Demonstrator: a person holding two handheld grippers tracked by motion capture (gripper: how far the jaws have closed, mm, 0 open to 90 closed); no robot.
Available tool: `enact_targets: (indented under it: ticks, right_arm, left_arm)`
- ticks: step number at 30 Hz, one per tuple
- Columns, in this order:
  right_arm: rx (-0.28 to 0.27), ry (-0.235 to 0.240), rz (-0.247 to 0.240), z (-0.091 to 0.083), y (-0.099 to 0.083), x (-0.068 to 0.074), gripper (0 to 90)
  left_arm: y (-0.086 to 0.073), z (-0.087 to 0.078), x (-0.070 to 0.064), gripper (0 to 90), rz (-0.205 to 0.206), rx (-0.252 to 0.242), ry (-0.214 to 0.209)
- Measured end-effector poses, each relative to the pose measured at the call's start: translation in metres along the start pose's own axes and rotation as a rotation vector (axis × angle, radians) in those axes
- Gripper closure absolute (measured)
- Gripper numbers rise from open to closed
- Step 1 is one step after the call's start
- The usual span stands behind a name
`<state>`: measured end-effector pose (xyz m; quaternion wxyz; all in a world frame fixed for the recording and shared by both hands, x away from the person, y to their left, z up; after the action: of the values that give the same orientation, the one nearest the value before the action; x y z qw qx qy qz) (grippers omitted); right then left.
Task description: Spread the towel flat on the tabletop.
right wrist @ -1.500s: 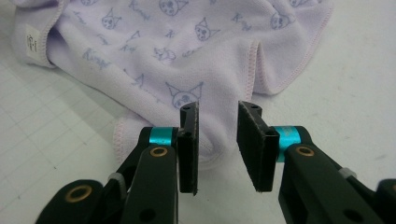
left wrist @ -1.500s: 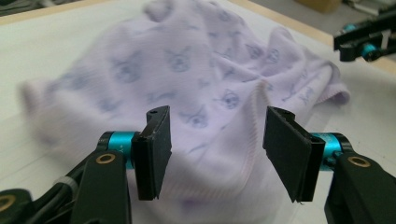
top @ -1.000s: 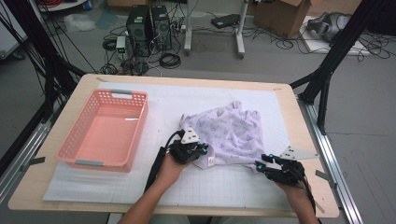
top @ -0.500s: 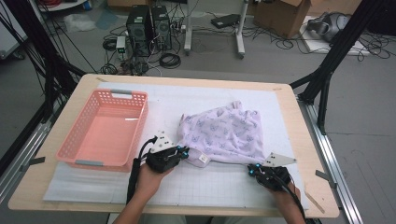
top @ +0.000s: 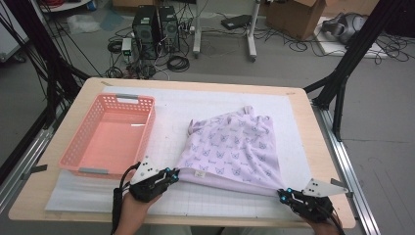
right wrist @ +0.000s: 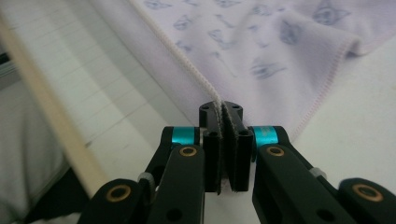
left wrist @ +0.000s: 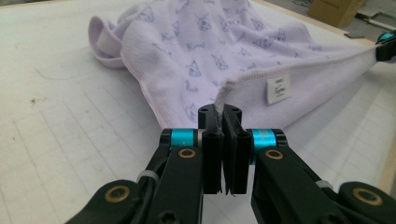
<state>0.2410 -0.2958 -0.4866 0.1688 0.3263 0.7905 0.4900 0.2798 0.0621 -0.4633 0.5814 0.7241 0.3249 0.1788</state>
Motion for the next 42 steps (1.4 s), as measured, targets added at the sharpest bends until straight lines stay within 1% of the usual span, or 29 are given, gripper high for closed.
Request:
enact_targets:
  ticks: [3,4,5,6,7,8,9,10,11,12,14,16,18,20,21,23,24,25,26,27,28,29,30,31,32,33,35,37,42]
  right_arm:
    - [0.026,0.036,-0.009,-0.008,-0.006,0.009,86.2]
    - [0.034,0.045,-0.005,-0.010,-0.008,0.011,85.5]
    - [0.032,0.053,0.001,-0.012,-0.008,0.011,82.4]
    - [0.024,0.063,0.027,-0.014,-0.008,0.012,73.5]
    - [0.006,0.075,0.058,-0.016,-0.007,0.012,67.8]
    - [-0.052,0.100,0.127,-0.020,0.001,0.012,66.2]
    - [-0.104,0.112,0.151,-0.024,0.009,0.013,64.9]
    - [-0.140,0.104,0.160,-0.027,0.016,0.012,63.6]
    - [-0.160,0.085,0.161,-0.029,0.021,0.010,62.2]
    - [-0.158,0.044,0.153,-0.029,0.023,0.005,61.8]
    - [-0.106,-0.062,0.145,-0.024,0.018,-0.007,61.0]
    - [-0.054,-0.153,0.142,-0.015,0.009,-0.017,59.7]
    - [-0.016,-0.216,0.148,-0.005,0.000,-0.025,58.2]
    - [0.014,-0.268,0.145,0.002,-0.004,-0.032,56.6]
    - [0.022,-0.275,0.150,0.006,-0.006,-0.034,56.6]
    - [0.042,-0.295,0.135,0.012,-0.007,-0.036,56.6]
    - [0.054,-0.299,0.134,0.016,-0.008,-0.036,56.9]
    - [0.071,-0.301,0.129,0.019,-0.010,-0.036,58.4]
    - [0.071,-0.304,0.130,0.022,-0.011,-0.034,61.9]
    - [0.065,-0.293,0.135,0.023,-0.010,-0.033,66.7]
    - [0.066,-0.290,0.137,0.023,-0.010,-0.032,69.7]
    - [0.065,-0.280,0.139,0.023,-0.010,-0.031,76.1]
    - [0.068,-0.262,0.148,0.023,-0.010,-0.028,82.5]
    - [0.071,-0.251,0.146,0.024,-0.010,-0.026,84.8]
    - [0.075,-0.254,0.139,0.024,-0.010,-0.025,85.6]
    - [0.079,-0.252,0.131,0.023,-0.010,-0.024,85.9]
    - [0.081,-0.239,0.134,0.021,-0.010,-0.020,86.2]
    - [0.084,-0.226,0.120,0.017,-0.012,-0.016,86.2]
    - [0.068,-0.182,0.120,-0.002,-0.015,-0.001,86.2]
  left_arm:
    - [-0.009,-0.009,-0.008,84.4,0.008,0.016,-0.015]
    - [-0.011,-0.011,-0.009,80.8,0.002,0.015,-0.022]
    - [-0.012,-0.014,-0.010,72.0,-0.003,0.006,-0.026]
    - [-0.011,-0.015,-0.010,60.1,-0.012,-0.006,-0.023]
    - [-0.009,-0.018,-0.008,51.0,-0.022,-0.022,-0.017]
    - [-0.005,-0.019,-0.005,45.2,-0.034,-0.041,-0.009]
    - [-0.002,-0.020,-0.003,42.3,-0.049,-0.057,-0.005]
    - [0.002,-0.020,0.000,41.5,-0.061,-0.073,0.001]
    - [0.004,-0.019,0.002,41.5,-0.067,-0.077,0.013]
    - [0.004,-0.017,0.004,41.4,-0.069,-0.071,0.016]
    - [0.003,-0.010,0.009,41.4,-0.063,-0.054,0.028]
    - [-0.003,0.001,0.016,41.5,-0.059,-0.013,0.058]
    - [-0.009,0.014,0.020,40.9,-0.066,0.028,0.074]
    - [-0.014,0.026,0.022,40.9,-0.074,0.065,0.078]
    - [-0.017,0.032,0.022,40.8,-0.074,0.083,0.080]
    - [-0.020,0.042,0.022,40.8,-0.073,0.115,0.083]
    - [-0.022,0.046,0.021,40.9,-0.068,0.141,0.082]
    - [-0.024,0.049,0.020,41.3,-0.061,0.163,0.084]
    - [-0.025,0.051,0.018,41.7,-0.040,0.180,0.083]
    - [-0.026,0.052,0.016,44.9,-0.016,0.190,0.084]
    - [-0.027,0.052,0.012,51.0,0.012,0.204,0.077]
    - [-0.029,0.052,0.009,60.4,0.049,0.221,0.079]
    - [-0.029,0.052,0.006,65.6,0.063,0.221,0.079]
    - [-0.029,0.052,0.002,75.9,0.046,0.223,0.061]
    - [-0.030,0.052,0.000,82.5,0.056,0.223,0.066]
    - [-0.030,0.050,-0.002,84.0,0.058,0.225,0.065]
    - [-0.031,0.044,-0.007,84.7,0.033,0.228,0.041]
    - [-0.034,0.034,-0.013,85.0,0.030,0.224,0.021]
    - [-0.035,0.006,-0.024,84.9,-0.009,0.186,-0.021]
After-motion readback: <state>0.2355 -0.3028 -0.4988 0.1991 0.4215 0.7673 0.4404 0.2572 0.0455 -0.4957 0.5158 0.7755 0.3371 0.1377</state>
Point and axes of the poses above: each handheld gripper's, and its own axes: z roughly forward along the jaws, y roughly out of its top, x roughly to its left, the point moved 9 cm from there along z, roughly forward along the jaws, and after that the axes turned 9 degrees about -x, right-handed, at the moved point
